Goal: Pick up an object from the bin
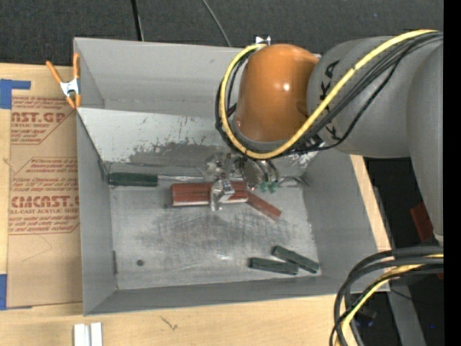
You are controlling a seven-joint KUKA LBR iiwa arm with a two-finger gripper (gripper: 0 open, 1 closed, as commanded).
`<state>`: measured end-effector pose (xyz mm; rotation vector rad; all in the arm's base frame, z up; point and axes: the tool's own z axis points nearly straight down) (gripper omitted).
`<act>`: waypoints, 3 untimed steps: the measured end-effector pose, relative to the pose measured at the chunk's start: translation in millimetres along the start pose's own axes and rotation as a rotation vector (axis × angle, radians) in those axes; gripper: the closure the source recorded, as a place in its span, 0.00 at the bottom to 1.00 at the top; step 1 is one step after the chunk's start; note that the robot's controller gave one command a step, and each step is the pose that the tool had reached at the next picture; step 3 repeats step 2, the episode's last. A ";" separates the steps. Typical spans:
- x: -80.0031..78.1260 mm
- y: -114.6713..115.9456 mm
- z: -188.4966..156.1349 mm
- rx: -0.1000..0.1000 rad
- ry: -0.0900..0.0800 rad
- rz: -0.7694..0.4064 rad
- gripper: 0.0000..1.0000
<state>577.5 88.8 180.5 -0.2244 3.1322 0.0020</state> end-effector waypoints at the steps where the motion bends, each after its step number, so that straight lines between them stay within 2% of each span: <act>1: 0.0 0.0 0.0 0.000 0.000 0.000 1.00; 2: -2.3 -0.6 -33.4 0.001 0.001 -0.012 1.00; 3: -2.3 -0.6 -33.4 0.001 0.001 -0.012 1.00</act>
Offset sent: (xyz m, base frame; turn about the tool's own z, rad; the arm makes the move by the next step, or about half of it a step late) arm 0.0026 -0.0009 0.0393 -0.0136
